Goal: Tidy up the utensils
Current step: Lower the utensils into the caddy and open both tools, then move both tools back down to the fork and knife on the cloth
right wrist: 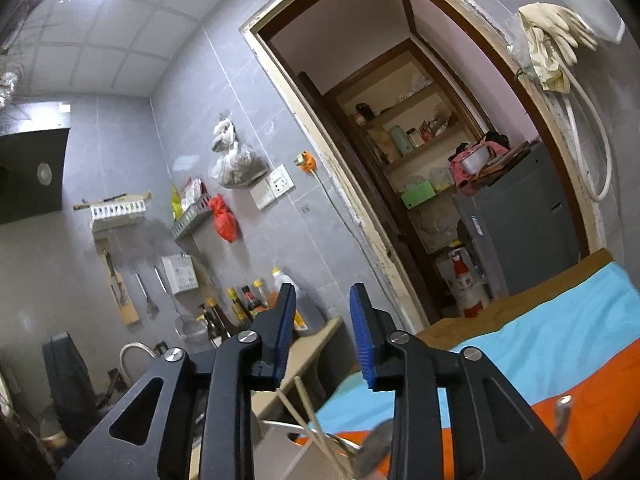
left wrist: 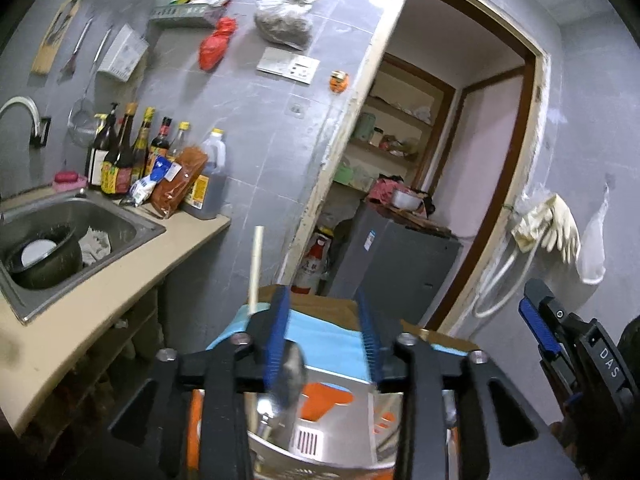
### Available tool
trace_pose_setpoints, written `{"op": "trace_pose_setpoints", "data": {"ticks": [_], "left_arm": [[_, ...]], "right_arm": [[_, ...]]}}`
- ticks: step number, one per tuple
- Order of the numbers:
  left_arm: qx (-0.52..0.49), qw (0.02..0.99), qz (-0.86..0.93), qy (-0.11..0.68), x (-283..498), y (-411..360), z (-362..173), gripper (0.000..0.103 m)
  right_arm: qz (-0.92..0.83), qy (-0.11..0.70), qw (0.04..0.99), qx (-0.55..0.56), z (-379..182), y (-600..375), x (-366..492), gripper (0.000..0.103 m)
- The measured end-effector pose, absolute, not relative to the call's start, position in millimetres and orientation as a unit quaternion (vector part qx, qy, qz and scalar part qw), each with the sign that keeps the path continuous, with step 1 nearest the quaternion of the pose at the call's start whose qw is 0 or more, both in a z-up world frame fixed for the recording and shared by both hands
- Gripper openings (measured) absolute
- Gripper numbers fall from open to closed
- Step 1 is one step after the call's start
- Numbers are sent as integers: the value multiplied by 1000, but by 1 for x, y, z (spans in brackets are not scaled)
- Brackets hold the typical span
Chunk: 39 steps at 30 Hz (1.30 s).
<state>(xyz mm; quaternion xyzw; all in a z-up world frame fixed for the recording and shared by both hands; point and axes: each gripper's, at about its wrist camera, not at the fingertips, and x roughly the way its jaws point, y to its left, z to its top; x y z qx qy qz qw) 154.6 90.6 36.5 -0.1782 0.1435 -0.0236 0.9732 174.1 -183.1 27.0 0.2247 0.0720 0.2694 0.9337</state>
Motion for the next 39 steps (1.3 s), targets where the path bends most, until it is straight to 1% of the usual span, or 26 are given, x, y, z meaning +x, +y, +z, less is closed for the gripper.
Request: {"op": "trace_pose_setpoints", "data": {"ticks": [1, 2, 3, 5, 6, 8, 9, 10, 11, 13, 14, 16, 20, 24, 30, 33, 39], "left_arm": [[-175, 973, -27, 146, 152, 84, 41, 41], [-174, 973, -29, 149, 151, 79, 43, 47], [-170, 973, -30, 155, 150, 72, 46, 50], [-165, 973, -33, 160, 147, 60, 49, 59], [-159, 974, -33, 161, 145, 56, 51, 61], [-154, 975, -34, 159, 139, 41, 55, 76], [-151, 976, -33, 155, 135, 34, 57, 80], [-146, 977, -31, 151, 132, 28, 59, 84], [-140, 979, -30, 147, 130, 22, 61, 90], [-127, 981, -30, 140, 124, 8, 65, 94], [-121, 982, -29, 139, 123, 3, 66, 95], [-106, 984, -30, 138, 118, -12, 67, 95], [-89, 984, -43, 149, 114, -35, 61, 95], [-82, 979, -60, 179, 110, -54, 42, 95], [-87, 964, -77, 239, 112, -82, 0, 95], [-85, 953, -78, 279, 117, -97, -23, 95], [-55, 940, -62, 330, 134, -115, -53, 95]], "right_arm": [[267, 79, 935, 219, 29, -189, 173, 37], [265, 83, 936, 214, 31, -194, 172, 39], [263, 87, 937, 211, 32, -199, 170, 42], [259, 91, 940, 201, 35, -210, 167, 52], [257, 92, 942, 196, 37, -215, 165, 59], [255, 95, 944, 185, 41, -226, 161, 65], [255, 96, 946, 178, 43, -231, 158, 70], [254, 98, 947, 172, 44, -236, 157, 74], [251, 101, 948, 166, 44, -241, 155, 81], [242, 104, 952, 155, 44, -252, 150, 88], [235, 105, 955, 149, 44, -258, 148, 90], [226, 109, 958, 139, 43, -268, 144, 102], [213, 121, 963, 114, 35, -291, 138, 103], [204, 149, 963, 98, 20, -313, 143, 103], [203, 195, 956, 88, -14, -335, 160, 103], [211, 232, 945, 94, -35, -344, 173, 103], [218, 274, 933, 79, -61, -347, 187, 103]]}}
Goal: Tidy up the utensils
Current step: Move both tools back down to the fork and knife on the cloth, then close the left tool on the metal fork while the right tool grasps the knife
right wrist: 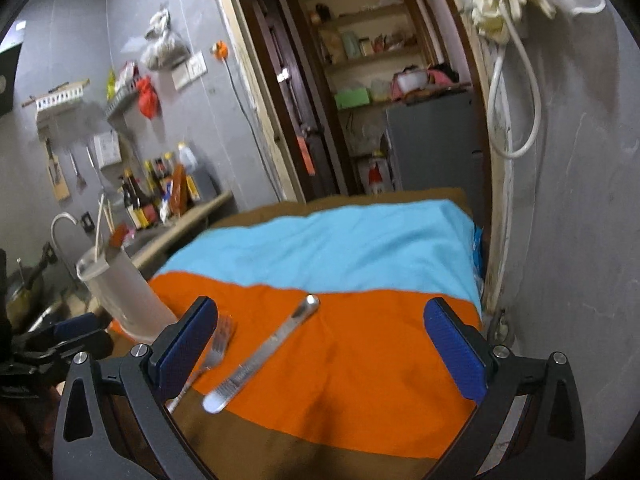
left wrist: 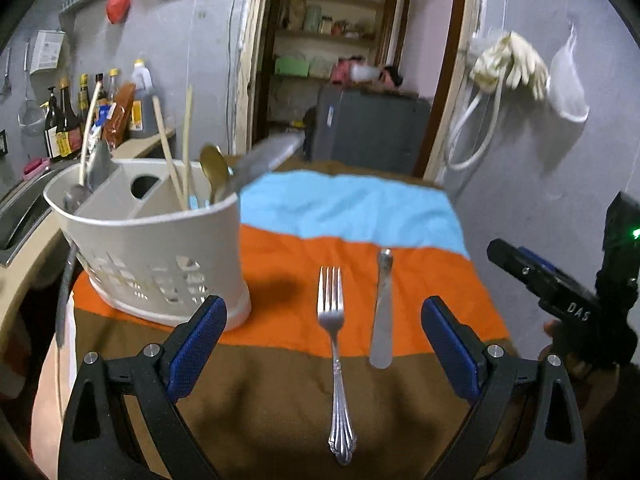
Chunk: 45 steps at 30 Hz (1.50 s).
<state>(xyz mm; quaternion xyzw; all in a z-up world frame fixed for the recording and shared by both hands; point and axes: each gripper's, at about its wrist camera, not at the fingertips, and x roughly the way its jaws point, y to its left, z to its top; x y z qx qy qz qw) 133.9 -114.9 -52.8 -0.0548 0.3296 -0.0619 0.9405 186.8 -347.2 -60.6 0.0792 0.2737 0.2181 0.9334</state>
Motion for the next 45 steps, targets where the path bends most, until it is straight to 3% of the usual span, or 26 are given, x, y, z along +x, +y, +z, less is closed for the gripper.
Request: {"op": "trace_pose_setpoints", "data": {"ticks": [6, 8, 10, 16, 20, 32, 42, 45], "left_arm": [[-62, 928, -82, 357, 155, -124, -74, 91], [-58, 927, -84, 361, 162, -128, -80, 81], [-55, 924, -83, 369, 169, -130, -84, 73], [-48, 913, -73, 398, 196, -135, -101, 48], [-60, 901, -65, 425, 210, -128, -113, 36], [-109, 886, -84, 443, 215, -108, -118, 32], [-114, 885, -85, 444, 214, -110, -118, 31], [-116, 883, -88, 445, 212, -110, -118, 31]], "right_arm": [[238, 317, 916, 64, -75, -344, 209, 101], [247, 332, 908, 61, -81, -342, 217, 93], [252, 348, 901, 55, -87, -338, 226, 75], [285, 401, 870, 37, -104, -322, 249, 50], [309, 445, 840, 23, -117, -310, 266, 40], [357, 480, 800, 48, -123, -288, 306, 35], [310, 489, 813, -58, -115, -248, 303, 35], [291, 499, 808, -113, -112, -239, 297, 30]]}}
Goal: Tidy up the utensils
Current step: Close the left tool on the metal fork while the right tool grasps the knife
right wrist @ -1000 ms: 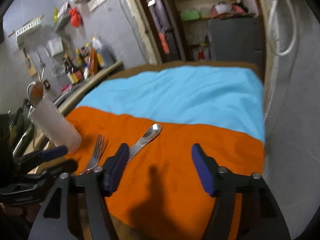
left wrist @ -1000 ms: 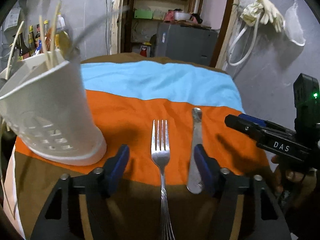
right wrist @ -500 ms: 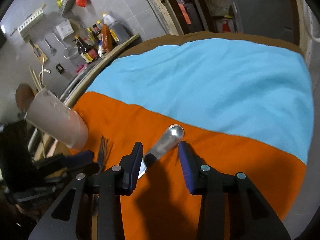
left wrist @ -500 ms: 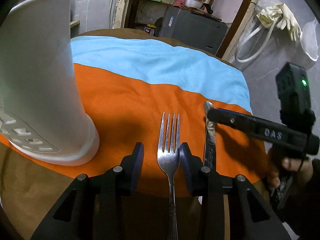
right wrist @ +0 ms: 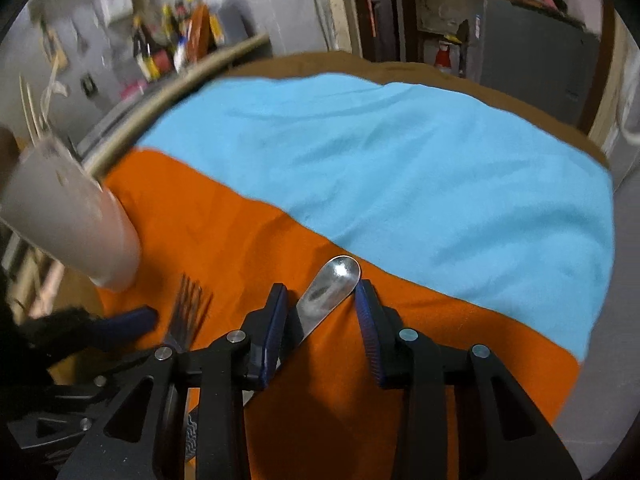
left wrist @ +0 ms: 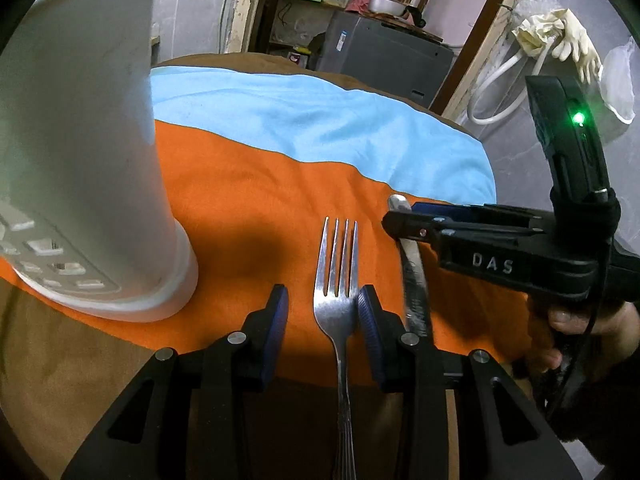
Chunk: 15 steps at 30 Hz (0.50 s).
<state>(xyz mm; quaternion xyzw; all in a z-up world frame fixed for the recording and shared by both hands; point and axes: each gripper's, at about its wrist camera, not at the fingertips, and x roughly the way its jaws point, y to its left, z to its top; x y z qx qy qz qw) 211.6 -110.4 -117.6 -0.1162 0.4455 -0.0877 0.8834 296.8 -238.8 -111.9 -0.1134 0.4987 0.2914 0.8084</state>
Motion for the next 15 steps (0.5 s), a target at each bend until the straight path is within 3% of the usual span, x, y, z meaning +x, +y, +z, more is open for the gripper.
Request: {"op": "trace_pose_setpoints", "data": {"ticks": [6, 15], "left_arm": [[-129, 879, -97, 449, 214, -108, -118, 29], [-106, 878, -113, 452, 231, -119, -118, 29]], "right_arm": [[275, 516, 803, -113, -110, -271, 279, 19], [276, 524, 804, -43, -111, -301, 261, 14]]}}
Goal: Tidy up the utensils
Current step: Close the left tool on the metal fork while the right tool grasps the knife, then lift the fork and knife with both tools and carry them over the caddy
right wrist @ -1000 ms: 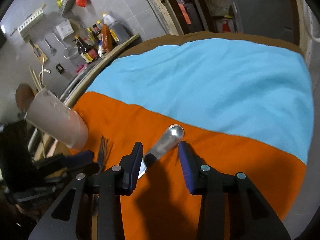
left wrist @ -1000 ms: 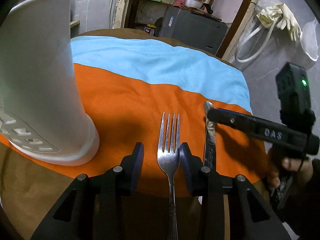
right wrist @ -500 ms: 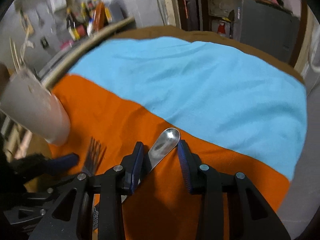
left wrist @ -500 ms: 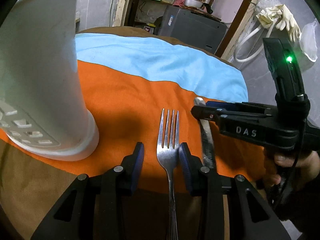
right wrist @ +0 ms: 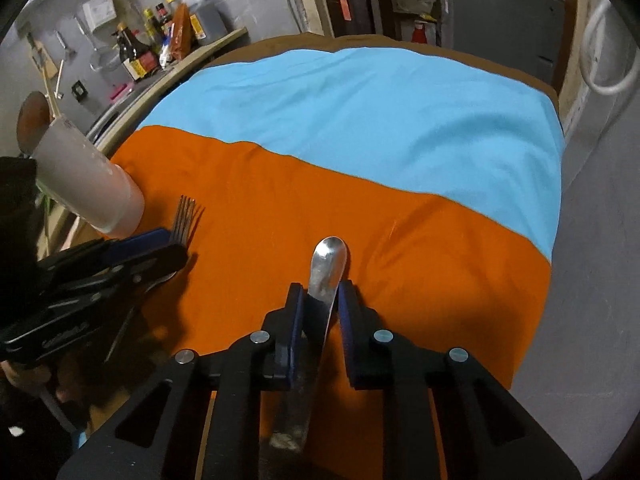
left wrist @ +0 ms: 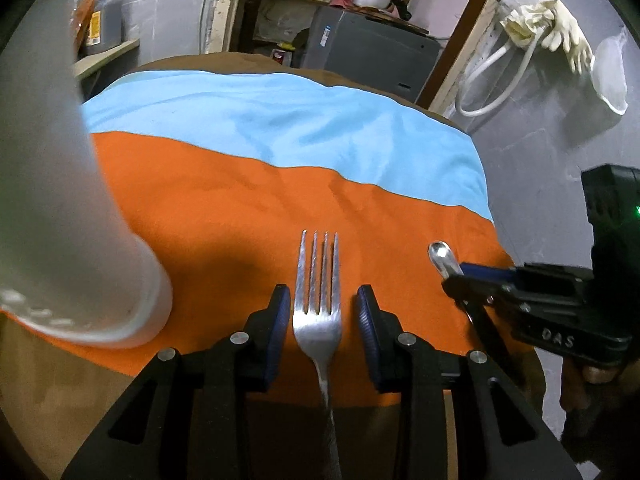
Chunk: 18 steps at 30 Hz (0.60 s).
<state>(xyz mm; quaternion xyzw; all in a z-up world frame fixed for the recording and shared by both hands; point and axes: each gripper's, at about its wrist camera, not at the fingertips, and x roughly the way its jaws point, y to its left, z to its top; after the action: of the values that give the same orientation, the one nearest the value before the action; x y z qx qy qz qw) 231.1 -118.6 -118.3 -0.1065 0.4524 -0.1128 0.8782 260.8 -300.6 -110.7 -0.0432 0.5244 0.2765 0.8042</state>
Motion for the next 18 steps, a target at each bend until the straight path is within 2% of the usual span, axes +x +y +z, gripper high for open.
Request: {"op": "trace_pose_setpoints", "data": {"ticks": [3, 4, 11, 18], "left_arm": [[-111, 876, -115, 455, 233, -120, -120, 28], [-111, 875, -118, 457, 233, -120, -120, 19], [-88, 866, -145, 470, 222, -135, -116, 19], [-144, 839, -183, 491, 226, -124, -122, 19]], "right_arm": [[276, 527, 803, -27, -111, -307, 257, 12], [274, 528, 803, -26, -110, -306, 256, 11], [261, 530, 806, -39, -107, -310, 244, 8], [285, 548, 786, -19, -110, -320, 249, 10]]}}
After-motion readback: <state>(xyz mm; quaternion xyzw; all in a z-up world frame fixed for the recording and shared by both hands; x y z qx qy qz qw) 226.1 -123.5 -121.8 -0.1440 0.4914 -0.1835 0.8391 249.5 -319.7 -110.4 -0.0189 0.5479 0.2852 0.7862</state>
